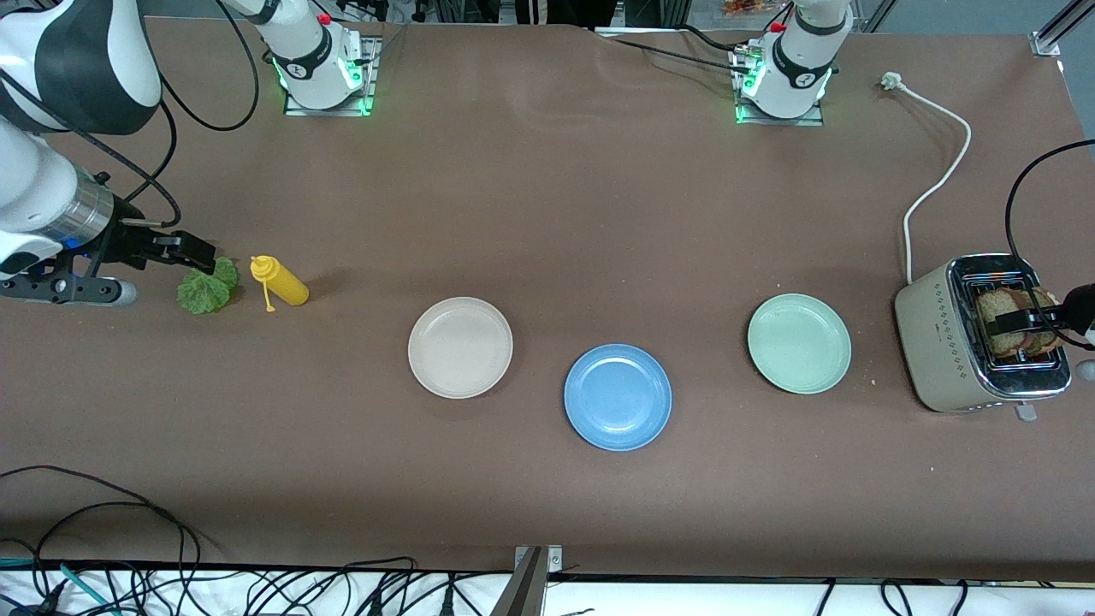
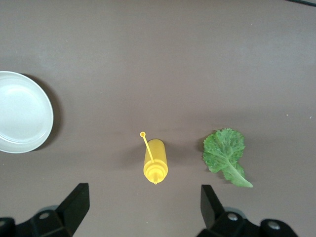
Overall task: Make sandwich in blue plate with both arms
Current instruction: 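Lower the left gripper onto the outer toast slice in the toaster, then grasp the toast slice with the left gripper and lift it out, then carry the toast with the left gripper over the blue plate, then lower the toast flat onto the blue plate and open the left gripper, then raise the left gripper toward the toaster while the right gripper reaches the lettuce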
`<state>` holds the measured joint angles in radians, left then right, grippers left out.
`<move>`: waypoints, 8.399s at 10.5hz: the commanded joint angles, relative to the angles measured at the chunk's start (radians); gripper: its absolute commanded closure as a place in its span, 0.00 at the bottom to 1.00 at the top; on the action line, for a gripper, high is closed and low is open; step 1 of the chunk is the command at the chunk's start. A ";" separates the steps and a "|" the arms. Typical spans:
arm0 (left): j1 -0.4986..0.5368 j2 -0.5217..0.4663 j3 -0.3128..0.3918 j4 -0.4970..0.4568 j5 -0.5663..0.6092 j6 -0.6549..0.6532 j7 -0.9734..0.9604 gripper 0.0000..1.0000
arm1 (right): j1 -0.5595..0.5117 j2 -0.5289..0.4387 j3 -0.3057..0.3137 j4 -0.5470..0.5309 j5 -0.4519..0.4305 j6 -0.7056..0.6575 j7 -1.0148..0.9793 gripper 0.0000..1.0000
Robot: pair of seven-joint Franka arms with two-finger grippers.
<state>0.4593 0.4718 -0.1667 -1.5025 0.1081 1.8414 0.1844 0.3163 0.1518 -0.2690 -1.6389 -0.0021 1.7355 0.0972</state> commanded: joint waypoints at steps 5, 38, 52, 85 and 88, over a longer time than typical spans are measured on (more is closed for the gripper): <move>0.012 0.042 0.001 0.031 0.035 -0.007 0.010 0.32 | -0.005 0.011 0.001 0.027 0.017 -0.019 0.006 0.00; -0.488 0.121 -0.166 0.268 -0.022 -0.159 -0.253 1.00 | -0.006 0.012 -0.003 0.027 0.017 -0.017 -0.004 0.00; -0.692 0.389 -0.108 0.314 -0.406 0.369 -0.481 1.00 | -0.006 0.012 -0.003 0.027 0.017 -0.019 -0.007 0.00; -0.554 -0.286 0.082 -0.070 -0.041 -0.090 -0.332 0.00 | -0.230 0.239 -0.015 -0.200 -0.067 0.210 -0.883 0.00; -0.554 -0.409 0.076 -0.131 0.015 -0.096 -0.349 0.00 | -0.290 0.245 -0.015 -0.330 -0.067 0.421 -1.030 0.00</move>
<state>-0.0981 0.1897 -0.0825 -1.5395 0.0810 1.7404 -0.1436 0.0664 0.4235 -0.2906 -1.8713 -0.0554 2.0433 -0.8404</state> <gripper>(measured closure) 0.000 0.000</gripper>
